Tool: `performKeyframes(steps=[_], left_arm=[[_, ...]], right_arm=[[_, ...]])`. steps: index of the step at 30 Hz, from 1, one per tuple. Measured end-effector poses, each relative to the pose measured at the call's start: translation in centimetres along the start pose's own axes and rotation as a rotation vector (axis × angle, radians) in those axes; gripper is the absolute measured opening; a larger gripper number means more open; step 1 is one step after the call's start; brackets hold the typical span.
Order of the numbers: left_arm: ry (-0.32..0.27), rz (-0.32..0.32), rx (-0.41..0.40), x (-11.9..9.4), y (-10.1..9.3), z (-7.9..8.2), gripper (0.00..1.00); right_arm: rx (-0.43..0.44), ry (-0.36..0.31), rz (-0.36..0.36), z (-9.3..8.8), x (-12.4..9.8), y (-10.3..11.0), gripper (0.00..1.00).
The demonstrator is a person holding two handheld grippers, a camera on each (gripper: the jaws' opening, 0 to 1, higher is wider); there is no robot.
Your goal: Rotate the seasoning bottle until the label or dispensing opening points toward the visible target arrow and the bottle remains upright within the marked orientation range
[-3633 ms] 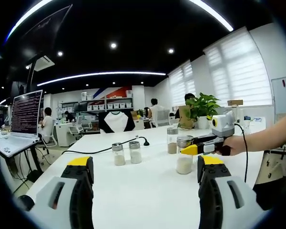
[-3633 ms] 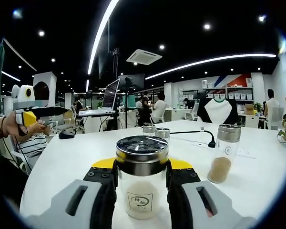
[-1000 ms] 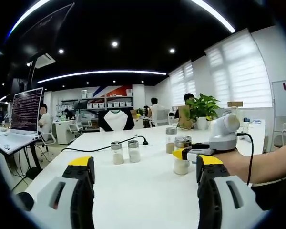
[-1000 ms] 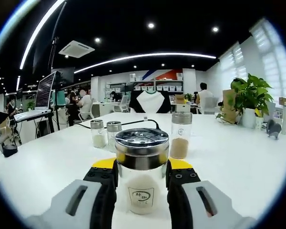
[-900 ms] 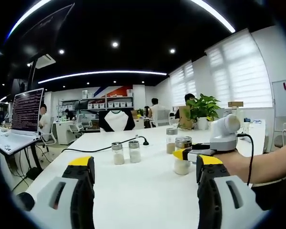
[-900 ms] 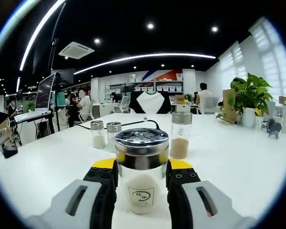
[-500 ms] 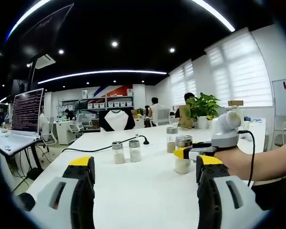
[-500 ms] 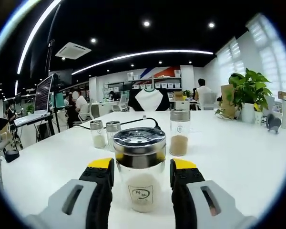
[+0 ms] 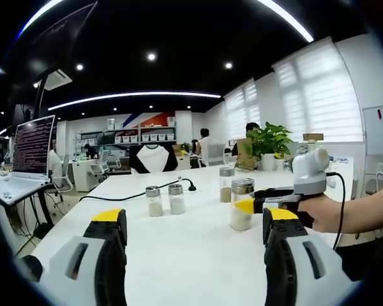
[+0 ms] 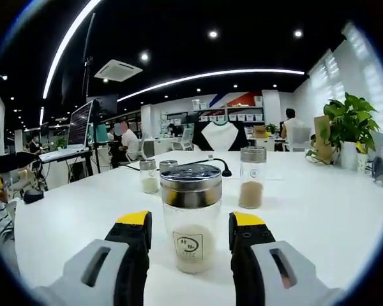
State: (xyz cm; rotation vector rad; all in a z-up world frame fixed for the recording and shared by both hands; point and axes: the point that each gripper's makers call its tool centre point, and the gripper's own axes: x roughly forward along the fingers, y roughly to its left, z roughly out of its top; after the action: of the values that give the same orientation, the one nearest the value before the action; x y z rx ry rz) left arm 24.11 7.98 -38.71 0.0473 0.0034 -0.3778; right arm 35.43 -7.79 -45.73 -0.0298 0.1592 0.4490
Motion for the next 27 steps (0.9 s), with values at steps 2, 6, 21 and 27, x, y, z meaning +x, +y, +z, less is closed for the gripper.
performKeyframes(steps=[2, 6, 21, 27], left_arm=[[0.001, 0.000, -0.001, 0.0, 0.0, -0.1, 0.93], [0.002, 0.007, -0.004, 0.0, 0.2, -0.2, 0.93], [0.007, 0.012, 0.009, -0.3, 0.2, -0.1, 0.92], [0.002, 0.015, 0.015, -0.3, 0.2, 0.2, 0.92]], right_arm=[[0.011, -0.010, 0.027, 0.1, -0.1, -0.1, 0.48], [-0.021, -0.001, 0.090, -0.1, -0.2, -0.4, 0.48], [-0.058, -0.035, 0.369, 1.7, -0.6, 0.5, 0.46], [-0.058, -0.025, 0.429, 1.6, -0.5, 0.7, 0.43]])
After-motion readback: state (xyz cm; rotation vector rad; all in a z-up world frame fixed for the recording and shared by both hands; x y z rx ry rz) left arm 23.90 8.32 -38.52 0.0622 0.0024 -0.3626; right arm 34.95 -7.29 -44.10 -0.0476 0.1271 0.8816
